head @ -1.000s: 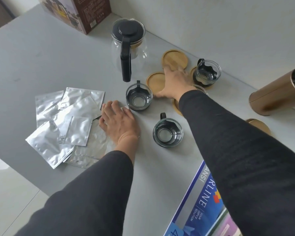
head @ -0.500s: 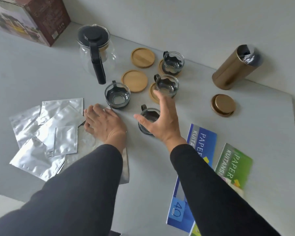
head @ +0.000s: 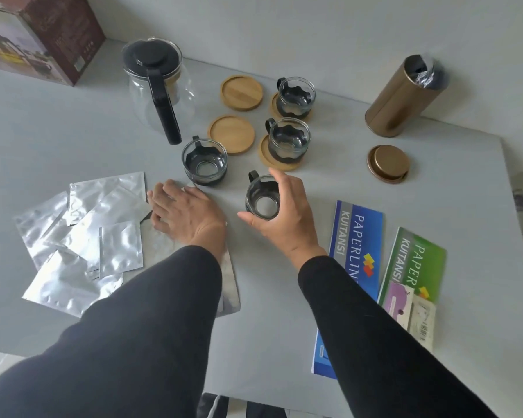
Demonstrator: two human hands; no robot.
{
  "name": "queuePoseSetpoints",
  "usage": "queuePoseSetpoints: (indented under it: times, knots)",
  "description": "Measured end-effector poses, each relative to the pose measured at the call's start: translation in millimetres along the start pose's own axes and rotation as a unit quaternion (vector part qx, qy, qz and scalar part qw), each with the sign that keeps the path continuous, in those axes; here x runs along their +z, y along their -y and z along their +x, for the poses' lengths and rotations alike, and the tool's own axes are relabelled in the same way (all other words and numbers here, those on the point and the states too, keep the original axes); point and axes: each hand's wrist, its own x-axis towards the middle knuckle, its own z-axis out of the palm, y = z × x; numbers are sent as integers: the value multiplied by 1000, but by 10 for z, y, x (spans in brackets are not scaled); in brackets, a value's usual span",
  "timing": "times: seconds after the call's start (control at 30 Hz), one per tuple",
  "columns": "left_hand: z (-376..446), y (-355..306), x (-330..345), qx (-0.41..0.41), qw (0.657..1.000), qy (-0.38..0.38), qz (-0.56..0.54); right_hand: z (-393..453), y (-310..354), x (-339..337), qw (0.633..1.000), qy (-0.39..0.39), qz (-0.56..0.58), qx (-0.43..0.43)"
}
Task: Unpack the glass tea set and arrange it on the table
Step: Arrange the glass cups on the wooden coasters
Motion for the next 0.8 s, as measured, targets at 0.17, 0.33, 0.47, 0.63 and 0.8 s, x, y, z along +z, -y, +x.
queuePoseSetpoints:
  times: [0.17,0.33,0.47,0.63,0.8]
  knots:
    - [-2,-2,-33,1,1000,11,0,257,200,-151,996,-53,8,-68]
    - [-15,-45,-49,-8,1000,21,0,847,305,-282,994,-47,30,-96]
    - [-11,-60,-29,-25,1000,10,4,1414,280,-254,996,16,42,-72]
    - [-6,-90,13,-41,999,-9,15,2019,150,-97,996,49,-14,-68]
    - [-2,-129,33,-58,998,-21,19,2470,72,102,993,109,-30,-39]
